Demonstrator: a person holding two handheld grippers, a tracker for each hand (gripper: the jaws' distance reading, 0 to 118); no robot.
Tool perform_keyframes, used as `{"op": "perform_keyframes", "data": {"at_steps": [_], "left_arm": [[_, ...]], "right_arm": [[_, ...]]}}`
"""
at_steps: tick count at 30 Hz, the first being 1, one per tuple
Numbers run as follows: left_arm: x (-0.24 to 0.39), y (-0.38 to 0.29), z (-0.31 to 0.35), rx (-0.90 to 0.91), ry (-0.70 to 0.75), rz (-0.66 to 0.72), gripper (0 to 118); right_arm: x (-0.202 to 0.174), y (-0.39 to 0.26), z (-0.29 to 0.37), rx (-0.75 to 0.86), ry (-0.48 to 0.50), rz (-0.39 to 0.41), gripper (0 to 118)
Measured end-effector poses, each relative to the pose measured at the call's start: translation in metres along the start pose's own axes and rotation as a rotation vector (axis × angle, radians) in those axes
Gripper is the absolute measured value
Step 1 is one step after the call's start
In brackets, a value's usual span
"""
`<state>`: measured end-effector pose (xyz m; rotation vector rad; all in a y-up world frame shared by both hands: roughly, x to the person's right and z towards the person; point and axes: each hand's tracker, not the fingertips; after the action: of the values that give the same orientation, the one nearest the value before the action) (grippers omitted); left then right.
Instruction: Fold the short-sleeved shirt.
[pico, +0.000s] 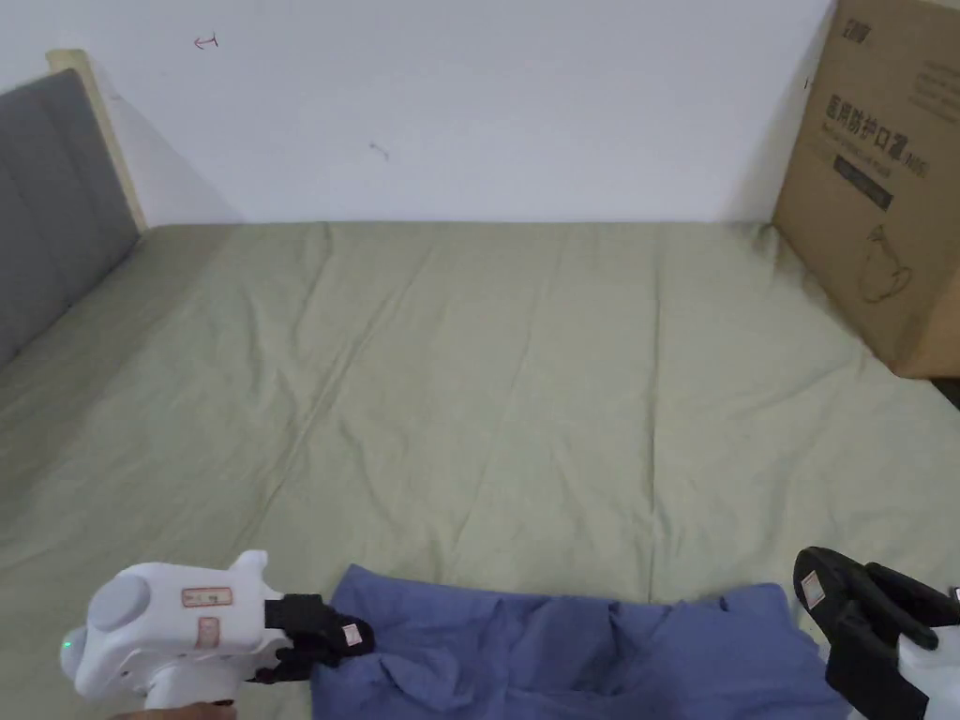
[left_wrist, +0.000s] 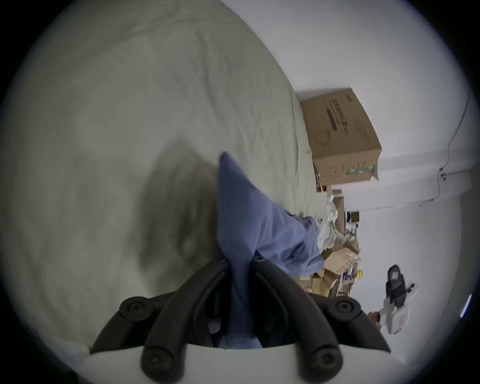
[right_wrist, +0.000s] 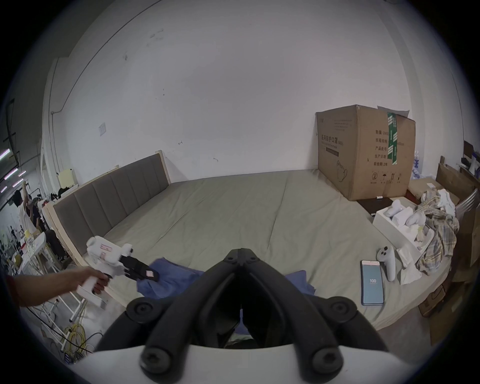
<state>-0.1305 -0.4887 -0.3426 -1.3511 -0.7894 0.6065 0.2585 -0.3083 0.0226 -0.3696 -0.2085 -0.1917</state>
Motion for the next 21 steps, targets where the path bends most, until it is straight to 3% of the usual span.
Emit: {"op": "perform_keyframes", "data": {"at_steps": [3,7,10,14,21], "left_arm": [[0.000,0.013,0.050,0.069,0.118,-0.081,8],[0.011,0.013,0.110,0.140,0.320,-0.079,8],[0.031,0.009,0.124,0.143,0.460,-0.159,8],[0.065,-0.003,0.095,0.156,0.466,-0.209,8],[0.131,-0.016,-0.020,0.004,0.461,-0.354,8]], "right_arm": [[-0.001,0.000,0.000,0.001,0.007,-0.008,0],[-0.007,-0.002,-0.003,-0.004,0.018,0.003,0],[-0.012,-0.003,-0.005,-0.002,0.032,-0.003,0],[-0.016,-0.005,-0.009,-0.006,0.056,-0.024,0],[-0.012,-0.004,0.000,-0.011,0.043,-0.006,0]]}}
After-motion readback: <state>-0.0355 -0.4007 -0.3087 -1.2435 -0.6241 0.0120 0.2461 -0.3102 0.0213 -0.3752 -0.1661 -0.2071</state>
